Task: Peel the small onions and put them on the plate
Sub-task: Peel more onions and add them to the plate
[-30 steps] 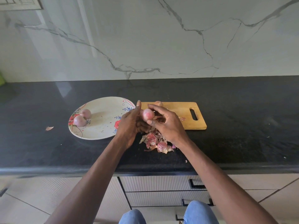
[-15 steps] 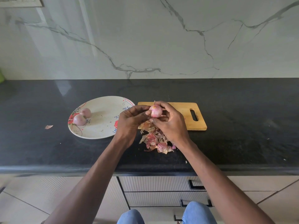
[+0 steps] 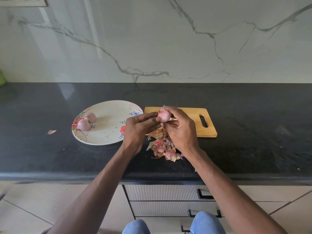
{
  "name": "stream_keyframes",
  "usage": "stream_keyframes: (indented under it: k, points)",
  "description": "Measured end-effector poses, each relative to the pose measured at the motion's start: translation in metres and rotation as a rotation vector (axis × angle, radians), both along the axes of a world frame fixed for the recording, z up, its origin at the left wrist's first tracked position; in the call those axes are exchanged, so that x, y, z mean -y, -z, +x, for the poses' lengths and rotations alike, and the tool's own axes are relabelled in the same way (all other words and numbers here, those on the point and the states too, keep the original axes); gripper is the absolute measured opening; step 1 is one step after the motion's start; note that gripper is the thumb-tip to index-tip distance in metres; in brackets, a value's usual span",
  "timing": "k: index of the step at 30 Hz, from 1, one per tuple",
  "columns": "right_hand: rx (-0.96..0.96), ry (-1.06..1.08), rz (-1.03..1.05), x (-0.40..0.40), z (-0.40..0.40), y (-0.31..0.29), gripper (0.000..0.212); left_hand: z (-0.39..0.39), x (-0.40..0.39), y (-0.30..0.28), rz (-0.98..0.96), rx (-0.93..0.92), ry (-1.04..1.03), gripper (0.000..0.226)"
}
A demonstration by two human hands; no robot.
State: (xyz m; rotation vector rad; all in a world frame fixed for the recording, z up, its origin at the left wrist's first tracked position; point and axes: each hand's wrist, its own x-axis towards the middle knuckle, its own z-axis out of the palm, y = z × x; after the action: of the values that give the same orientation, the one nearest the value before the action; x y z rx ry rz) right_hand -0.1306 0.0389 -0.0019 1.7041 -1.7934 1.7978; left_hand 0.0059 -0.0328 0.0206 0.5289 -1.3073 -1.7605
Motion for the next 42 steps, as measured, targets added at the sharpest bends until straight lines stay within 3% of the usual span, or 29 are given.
stream_keyframes:
  k: [3, 9, 16, 25, 31, 39, 42]
  points:
    - [0.024, -0.015, -0.013, 0.000, 0.001, 0.000, 0.046, 0.000, 0.003, -0.002, 0.106, -0.025, 0.014, 0.013]
    - [0.046, -0.038, -0.014, -0.003, 0.002, -0.002, 0.047, 0.000, 0.005, -0.002, 0.127, -0.034, 0.033, 0.011]
    - [0.124, -0.061, -0.001, -0.002, 0.004, -0.002, 0.050, -0.001, 0.009, 0.005, 0.077, -0.008, -0.033, 0.034]
    - [-0.041, 0.048, -0.044, -0.002, 0.004, -0.003, 0.047, -0.001, 0.009, 0.004, 0.123, 0.025, -0.007, 0.006]
    - [-0.123, 0.095, -0.041, -0.001, 0.003, 0.000, 0.045, -0.002, 0.008, 0.009, -0.012, 0.151, -0.069, 0.008]
    - [-0.047, 0.046, 0.014, 0.000, 0.007, 0.002, 0.037, -0.001, 0.006, 0.012, -0.231, 0.268, -0.143, 0.014]
    - [-0.020, 0.041, 0.059, 0.002, 0.005, 0.003, 0.046, -0.001, 0.007, 0.011, -0.243, 0.256, -0.157, 0.013]
